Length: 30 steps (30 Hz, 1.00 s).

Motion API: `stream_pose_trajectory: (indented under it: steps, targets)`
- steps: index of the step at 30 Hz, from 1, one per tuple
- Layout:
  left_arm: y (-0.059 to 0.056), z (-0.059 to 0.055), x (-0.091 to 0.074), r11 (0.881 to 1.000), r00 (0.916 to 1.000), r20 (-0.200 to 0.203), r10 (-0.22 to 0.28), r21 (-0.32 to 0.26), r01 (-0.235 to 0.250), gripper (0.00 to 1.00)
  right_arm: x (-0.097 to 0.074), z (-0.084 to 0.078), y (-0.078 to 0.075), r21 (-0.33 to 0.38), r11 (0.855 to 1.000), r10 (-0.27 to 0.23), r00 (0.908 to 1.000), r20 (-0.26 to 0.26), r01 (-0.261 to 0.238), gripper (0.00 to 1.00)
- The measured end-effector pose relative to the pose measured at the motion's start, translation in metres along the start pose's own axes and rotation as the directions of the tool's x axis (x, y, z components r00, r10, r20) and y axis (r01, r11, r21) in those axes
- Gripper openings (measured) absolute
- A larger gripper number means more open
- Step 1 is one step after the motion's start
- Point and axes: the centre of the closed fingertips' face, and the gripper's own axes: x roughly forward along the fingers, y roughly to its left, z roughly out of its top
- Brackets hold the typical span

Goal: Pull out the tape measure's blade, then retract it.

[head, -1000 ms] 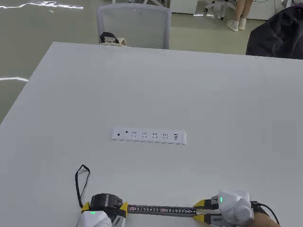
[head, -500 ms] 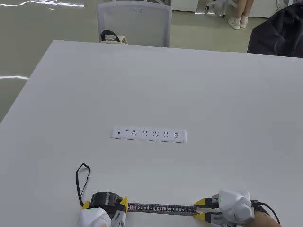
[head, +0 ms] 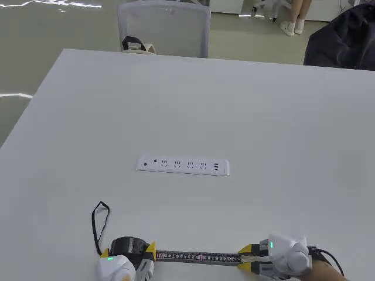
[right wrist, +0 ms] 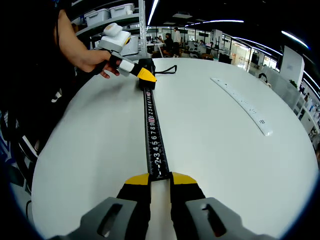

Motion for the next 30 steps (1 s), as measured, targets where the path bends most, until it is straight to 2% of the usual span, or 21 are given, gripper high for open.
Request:
stream_pose_trajectory:
  steps: [18, 30]
  targets:
    - [0.005, -0.006, 0.008, 1.0, 0.9998, -0.008, -0.02, -0.02, 0.02, 0.66, 0.007, 0.01, -0.001, -0.004, 1.0, 0.006, 1.0, 0.002, -0.006, 0.12]
    - [0.001, -0.003, 0.002, 0.999, 0.9995, -0.013, -0.029, -0.036, 0.028, 0.66, 0.015, 0.023, 0.0, -0.007, 1.0, 0.011, 0.9999, 0.01, -0.011, 0.12]
